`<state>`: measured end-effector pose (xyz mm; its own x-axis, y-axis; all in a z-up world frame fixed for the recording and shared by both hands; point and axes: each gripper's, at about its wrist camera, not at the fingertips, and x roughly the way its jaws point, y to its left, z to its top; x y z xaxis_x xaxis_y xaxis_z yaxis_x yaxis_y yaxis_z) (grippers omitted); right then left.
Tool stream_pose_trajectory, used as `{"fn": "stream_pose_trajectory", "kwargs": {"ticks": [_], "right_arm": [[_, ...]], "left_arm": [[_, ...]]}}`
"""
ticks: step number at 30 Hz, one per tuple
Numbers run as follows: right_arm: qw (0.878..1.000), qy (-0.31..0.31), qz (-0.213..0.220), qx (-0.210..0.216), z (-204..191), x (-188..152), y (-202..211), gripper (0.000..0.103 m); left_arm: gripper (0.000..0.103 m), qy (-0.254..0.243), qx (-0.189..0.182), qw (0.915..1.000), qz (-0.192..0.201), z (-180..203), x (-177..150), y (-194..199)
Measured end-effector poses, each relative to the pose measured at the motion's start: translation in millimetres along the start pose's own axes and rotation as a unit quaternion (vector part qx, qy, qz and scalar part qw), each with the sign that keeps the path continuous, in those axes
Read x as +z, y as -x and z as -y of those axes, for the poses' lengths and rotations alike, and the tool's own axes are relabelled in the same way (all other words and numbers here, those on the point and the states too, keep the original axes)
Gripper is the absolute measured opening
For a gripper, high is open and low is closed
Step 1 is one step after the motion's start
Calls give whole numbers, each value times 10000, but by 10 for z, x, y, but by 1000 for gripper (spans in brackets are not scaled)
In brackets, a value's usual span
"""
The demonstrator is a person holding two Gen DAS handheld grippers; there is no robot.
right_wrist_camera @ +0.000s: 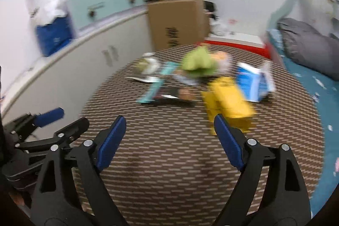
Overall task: Collect trash
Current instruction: 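Move both open tools back over the polka-dot table, then grasp the black snack bag with the left tool while the right tool grasps the yellow bag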
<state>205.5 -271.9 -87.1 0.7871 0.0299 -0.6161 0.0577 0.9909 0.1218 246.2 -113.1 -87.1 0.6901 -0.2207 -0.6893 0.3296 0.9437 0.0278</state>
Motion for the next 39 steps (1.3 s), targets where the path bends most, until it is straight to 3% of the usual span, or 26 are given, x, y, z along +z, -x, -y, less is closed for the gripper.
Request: {"fn": "stream_pose_trajectory", "kwargs": {"ticks": [7, 16, 19, 23, 25, 26, 27, 30, 33, 39], "right_arm": [[9983, -85, -317, -485, 623, -11, -201, 88], [9975, -180, -607, -320, 860, 98, -520, 89], [9970, -104, -664, -380, 859, 146, -649, 89], [9961, -190, -836, -188, 890, 141, -797, 89], [9962, -196, -827, -165, 887, 147, -824, 88], [9962, -179, -830, -175, 885, 147, -838, 83], [9962, -187, -842, -142, 885, 151, -856, 62], [9961, -184, -849, -136, 877, 162, -852, 54], [9973, -259, -675, -162, 904, 201, -752, 33], [9985, -347, -393, -140, 911, 217, -482, 22]], "left_arm": [[69, -1138, -28, 9935, -84, 620, 185, -449], [69, -1950, 332, 9802, -29, 974, 371, -902], [60, -2172, 353, 9755, -66, 1048, 400, -1006], [22, -2285, 398, 9724, -256, 1084, 394, -1164], [12, -2231, 331, 9740, -213, 1071, 393, -1148], [7, -2227, 308, 9742, -178, 1069, 393, -1139], [3, -2185, 255, 9754, -118, 1066, 406, -1114], [1, -1986, 171, 9799, 66, 1045, 430, -1025], [0, -1688, -69, 9855, 144, 998, 448, -932], [0, -1126, -563, 9914, 358, 866, 448, -618]]}}
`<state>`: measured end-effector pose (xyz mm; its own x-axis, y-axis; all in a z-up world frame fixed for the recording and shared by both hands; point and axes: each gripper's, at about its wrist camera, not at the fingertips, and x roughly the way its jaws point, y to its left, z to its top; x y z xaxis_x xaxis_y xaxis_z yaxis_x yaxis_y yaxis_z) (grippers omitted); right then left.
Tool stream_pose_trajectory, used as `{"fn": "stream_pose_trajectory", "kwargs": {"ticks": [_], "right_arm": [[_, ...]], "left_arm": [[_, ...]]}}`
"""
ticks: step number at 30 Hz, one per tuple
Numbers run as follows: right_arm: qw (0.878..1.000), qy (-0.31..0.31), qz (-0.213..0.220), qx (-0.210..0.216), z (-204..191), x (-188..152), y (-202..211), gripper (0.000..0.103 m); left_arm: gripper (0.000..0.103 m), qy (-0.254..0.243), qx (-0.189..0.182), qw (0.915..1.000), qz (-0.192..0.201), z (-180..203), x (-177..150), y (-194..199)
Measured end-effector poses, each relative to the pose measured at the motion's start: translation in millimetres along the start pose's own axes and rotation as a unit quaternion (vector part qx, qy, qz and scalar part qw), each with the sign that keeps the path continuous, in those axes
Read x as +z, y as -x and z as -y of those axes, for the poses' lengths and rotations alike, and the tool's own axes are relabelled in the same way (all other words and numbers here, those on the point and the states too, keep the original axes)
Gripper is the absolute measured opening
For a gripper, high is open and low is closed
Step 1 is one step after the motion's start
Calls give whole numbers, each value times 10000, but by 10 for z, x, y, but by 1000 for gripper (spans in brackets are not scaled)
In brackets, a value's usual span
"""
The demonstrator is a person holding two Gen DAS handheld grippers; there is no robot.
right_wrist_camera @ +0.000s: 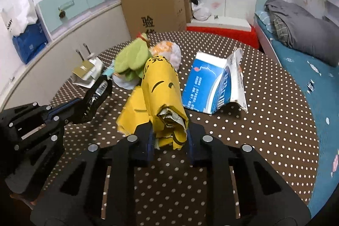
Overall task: Collect trash
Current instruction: 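Grasp the black snack bag with the left tool while the right tool grasps the yellow bag, then carry the black snack bag and yellow bag over the wastebasket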
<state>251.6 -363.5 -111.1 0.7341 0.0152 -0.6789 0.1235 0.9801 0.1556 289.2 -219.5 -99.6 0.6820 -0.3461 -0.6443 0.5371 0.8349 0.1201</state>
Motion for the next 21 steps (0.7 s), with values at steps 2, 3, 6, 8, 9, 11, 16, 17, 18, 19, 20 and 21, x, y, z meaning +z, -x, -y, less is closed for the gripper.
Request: {"fn": "stream_pose_trajectory", "kwargs": {"ticks": [2, 3, 6, 8, 9, 11, 16, 17, 18, 19, 20, 21], "right_arm": [[9999, 29, 102, -4, -44, -8, 101, 22], [9999, 35, 156, 6, -73, -11, 168, 22], [9995, 97, 295, 30, -173, -13, 339, 22], [9992, 175, 357, 62, -278, -9, 445, 22], [9990, 213, 390, 57, -323, -3, 483, 22], [9986, 307, 429, 99, -439, 0, 565, 22], [9966, 551, 484, 366, -830, -37, 727, 22], [9962, 597, 472, 421, -900, -46, 736, 22], [9953, 662, 455, 532, -1019, -72, 754, 22], [9945, 727, 433, 622, -1131, -91, 760, 22], [9934, 818, 395, 707, -1254, -114, 757, 22], [9924, 869, 374, 790, -1346, -144, 761, 22]], "left_arm": [[0, 108, -79, 9999, 66, -28, -10, 95], [0, 167, -125, 9997, 99, -38, -17, 150], [0, 334, -222, 9989, 255, -77, -29, 355], [0, 477, -277, 9976, 416, -133, -43, 540], [0, 509, -275, 9972, 471, -159, -53, 606], [0, 606, -236, 9960, 615, -236, -90, 784], [0, 907, -136, 9918, 892, -511, -266, 1180], [0, 974, -109, 9909, 928, -569, -316, 1240], [0, 1071, -82, 9895, 971, -668, -391, 1324], [0, 1133, -53, 9886, 992, -732, -441, 1370], [0, 1218, 1, 9874, 1013, -811, -501, 1427], [0, 1337, 69, 9857, 1021, -928, -595, 1486]]}}
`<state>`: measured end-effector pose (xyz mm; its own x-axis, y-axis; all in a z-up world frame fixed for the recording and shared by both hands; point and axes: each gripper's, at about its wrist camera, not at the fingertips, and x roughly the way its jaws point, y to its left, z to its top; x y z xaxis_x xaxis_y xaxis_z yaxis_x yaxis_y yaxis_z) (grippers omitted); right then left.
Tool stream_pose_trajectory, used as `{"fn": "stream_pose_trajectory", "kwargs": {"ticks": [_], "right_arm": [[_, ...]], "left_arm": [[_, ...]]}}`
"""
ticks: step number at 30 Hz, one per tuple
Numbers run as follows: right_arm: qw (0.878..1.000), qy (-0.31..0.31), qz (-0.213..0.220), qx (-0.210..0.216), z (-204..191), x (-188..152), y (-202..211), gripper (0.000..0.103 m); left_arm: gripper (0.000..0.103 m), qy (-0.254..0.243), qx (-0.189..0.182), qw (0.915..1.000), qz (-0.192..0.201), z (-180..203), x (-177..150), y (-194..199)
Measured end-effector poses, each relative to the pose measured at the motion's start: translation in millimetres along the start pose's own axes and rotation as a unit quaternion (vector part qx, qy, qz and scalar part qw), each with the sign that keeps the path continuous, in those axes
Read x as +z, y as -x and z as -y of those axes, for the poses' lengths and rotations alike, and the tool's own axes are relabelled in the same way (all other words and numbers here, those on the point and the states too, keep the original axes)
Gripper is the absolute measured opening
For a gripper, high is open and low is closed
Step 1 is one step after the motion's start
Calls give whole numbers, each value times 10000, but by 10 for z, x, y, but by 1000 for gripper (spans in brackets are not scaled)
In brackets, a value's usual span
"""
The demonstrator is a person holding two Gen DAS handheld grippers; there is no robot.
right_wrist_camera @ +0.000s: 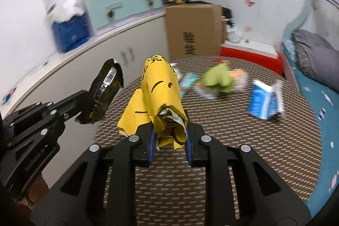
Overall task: Collect trash
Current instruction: 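Carry the black snack bag and yellow bag over the wastebasket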
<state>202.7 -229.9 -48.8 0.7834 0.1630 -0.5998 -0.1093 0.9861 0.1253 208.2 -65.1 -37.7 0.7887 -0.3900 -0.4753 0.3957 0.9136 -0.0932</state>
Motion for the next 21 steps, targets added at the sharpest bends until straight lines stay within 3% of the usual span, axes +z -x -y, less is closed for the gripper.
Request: {"fn": "stream_pose_trajectory", "kwargs": {"ticks": [5, 9, 12, 21], "right_arm": [[9979, 303, -242, 526, -680, -73, -188, 22], [9928, 566, -508, 920, -1247, -193, -450, 22], [9873, 782, -755, 1163, -1677, -317, -683, 22], [9729, 1133, -1388, 1460, -2554, -691, -1505, 22]], "left_arm": [[0, 494, 436, 9978, -49, -622, -256, 218], [0, 919, 907, 9914, -225, -1167, -543, 327], [0, 1239, 1253, 9832, -471, -1592, -795, 346], [0, 1922, 1744, 9603, -1026, -2489, -1354, 234]]}}
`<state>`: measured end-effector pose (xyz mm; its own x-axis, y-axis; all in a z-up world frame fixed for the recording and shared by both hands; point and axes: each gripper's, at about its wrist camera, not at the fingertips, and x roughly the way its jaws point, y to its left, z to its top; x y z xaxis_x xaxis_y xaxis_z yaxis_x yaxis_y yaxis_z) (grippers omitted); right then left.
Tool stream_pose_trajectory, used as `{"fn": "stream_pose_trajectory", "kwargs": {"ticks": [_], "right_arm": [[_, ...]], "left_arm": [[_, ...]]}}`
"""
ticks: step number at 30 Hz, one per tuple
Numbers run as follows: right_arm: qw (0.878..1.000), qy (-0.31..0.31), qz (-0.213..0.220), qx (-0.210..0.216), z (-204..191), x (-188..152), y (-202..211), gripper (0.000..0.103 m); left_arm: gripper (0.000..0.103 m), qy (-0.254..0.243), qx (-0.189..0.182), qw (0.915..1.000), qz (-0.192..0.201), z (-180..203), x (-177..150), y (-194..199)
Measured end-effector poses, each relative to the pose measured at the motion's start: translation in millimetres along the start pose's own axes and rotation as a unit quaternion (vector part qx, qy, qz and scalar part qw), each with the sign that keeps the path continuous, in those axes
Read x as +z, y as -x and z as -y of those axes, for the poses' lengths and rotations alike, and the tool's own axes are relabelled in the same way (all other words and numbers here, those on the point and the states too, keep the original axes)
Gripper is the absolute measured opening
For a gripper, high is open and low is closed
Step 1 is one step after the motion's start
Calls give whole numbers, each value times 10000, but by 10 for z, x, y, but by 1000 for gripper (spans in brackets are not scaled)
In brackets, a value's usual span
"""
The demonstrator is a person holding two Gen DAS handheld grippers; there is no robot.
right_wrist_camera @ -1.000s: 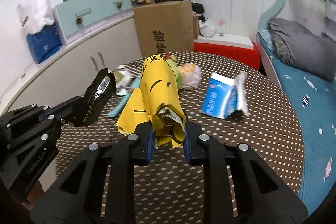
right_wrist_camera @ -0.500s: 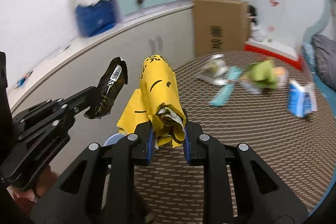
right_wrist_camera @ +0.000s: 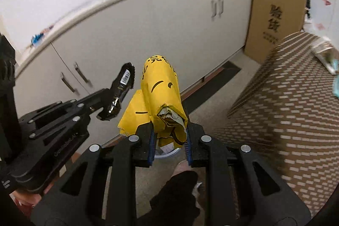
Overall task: Collect trash
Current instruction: 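Carry the black snack bag and yellow bag over the wastebasket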
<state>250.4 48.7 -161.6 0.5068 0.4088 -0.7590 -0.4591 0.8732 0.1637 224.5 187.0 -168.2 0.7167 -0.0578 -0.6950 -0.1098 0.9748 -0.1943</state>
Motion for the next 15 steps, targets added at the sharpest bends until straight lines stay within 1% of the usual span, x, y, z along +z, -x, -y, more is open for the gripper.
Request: {"fn": "stream_pose_trajectory", "kwargs": {"ticks": [5, 7, 8, 10, 11, 12, 13, 14, 15], "right_arm": [[9996, -51, -260, -51, -44, -15, -473, 22], [9995, -81, -302, -103, -21, -27, -571, 22], [9993, -91, -328, -129, -13, -28, -619, 22], [9990, -124, -401, -175, 26, -28, -731, 22], [9987, -131, -447, -196, 44, -29, -784, 22], [9985, -136, -485, -201, 28, -46, -835, 22], [9984, -141, -507, -201, 32, -58, -860, 22], [9983, -144, -527, -211, 16, -63, -904, 22], [9981, -145, -556, -212, 21, -71, -936, 22]], "left_arm": [[0, 233, 167, 9990, -344, -354, -14, -375], [1, 334, 179, 9980, -504, -463, -8, -529], [2, 384, 204, 9974, -570, -505, -1, -585], [8, 587, 302, 9951, -742, -607, 7, -735], [20, 676, 339, 9940, -785, -651, 5, -778], [41, 775, 377, 9930, -803, -690, -6, -800], [49, 835, 383, 9926, -789, -708, -26, -803], [54, 873, 365, 9928, -738, -722, -47, -793], [55, 865, 363, 9930, -717, -718, -62, -784]]}}
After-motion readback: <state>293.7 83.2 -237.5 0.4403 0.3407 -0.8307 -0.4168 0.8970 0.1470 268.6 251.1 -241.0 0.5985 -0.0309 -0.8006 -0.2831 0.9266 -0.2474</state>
